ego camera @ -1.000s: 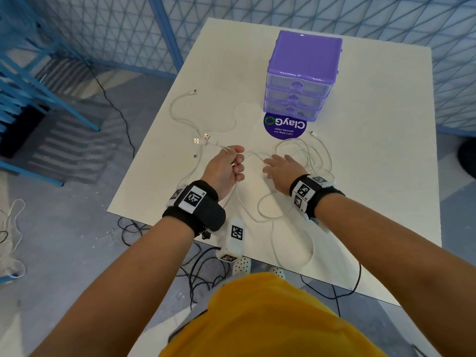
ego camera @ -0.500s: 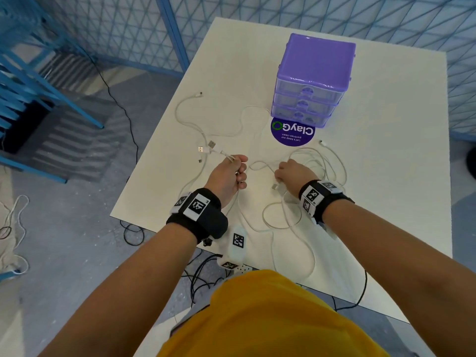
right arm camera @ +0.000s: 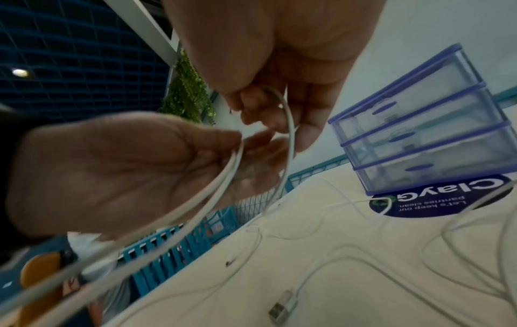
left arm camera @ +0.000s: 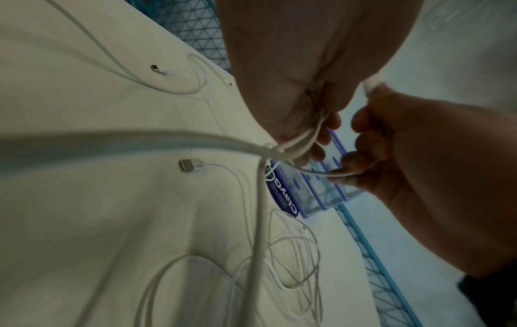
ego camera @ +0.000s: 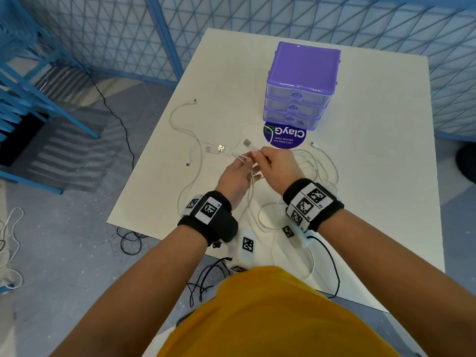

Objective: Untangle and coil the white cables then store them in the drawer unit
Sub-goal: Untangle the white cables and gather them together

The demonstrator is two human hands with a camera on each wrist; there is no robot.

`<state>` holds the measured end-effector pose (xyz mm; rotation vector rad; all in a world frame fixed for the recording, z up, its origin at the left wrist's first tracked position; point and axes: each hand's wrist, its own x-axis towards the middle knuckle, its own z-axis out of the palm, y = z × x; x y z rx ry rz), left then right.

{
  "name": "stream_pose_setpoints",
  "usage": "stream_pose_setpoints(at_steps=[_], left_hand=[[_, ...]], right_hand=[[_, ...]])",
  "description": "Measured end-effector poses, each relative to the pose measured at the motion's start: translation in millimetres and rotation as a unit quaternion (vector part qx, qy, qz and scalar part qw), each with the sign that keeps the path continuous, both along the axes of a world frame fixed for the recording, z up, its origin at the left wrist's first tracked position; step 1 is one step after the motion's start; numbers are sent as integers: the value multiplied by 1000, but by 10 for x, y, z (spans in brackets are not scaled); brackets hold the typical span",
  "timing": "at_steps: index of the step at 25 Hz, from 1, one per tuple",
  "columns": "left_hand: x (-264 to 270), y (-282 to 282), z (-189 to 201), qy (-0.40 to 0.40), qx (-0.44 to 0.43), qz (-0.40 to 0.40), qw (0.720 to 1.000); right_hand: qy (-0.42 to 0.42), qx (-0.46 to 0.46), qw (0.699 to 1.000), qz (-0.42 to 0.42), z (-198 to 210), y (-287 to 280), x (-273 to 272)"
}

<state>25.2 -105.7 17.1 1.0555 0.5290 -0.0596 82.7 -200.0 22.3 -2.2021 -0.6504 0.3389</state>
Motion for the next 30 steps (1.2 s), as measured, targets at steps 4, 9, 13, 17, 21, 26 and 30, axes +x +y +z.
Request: stream_pose_setpoints(at_steps=[4, 9, 13, 17, 21, 26, 30], left_hand=[[-28, -113, 63, -7, -82, -3, 997], [-61, -133, 94, -7, -133, 32, 991], [-88, -135, 101, -6, -91, 26, 996], [-103, -21, 34, 2, -57, 64, 996], [-93, 256, -29, 26, -44, 138, 989], [-129, 482, -103, 40, -48, 161, 985], [-157, 540, -153, 49, -23, 127, 990]], right_hand=[[-4, -47, 999, 12, -13, -3, -63], [15, -19, 1000, 17, -23, -51, -121], [13, -20, 1000, 17, -16, -58, -178], [5, 6, 1000, -23, -99, -71, -190], [10, -60, 998, -32, -347, -190, -74], [39, -266, 947, 173, -702, -156, 10], [-55, -330, 886, 320, -762, 71, 9]])
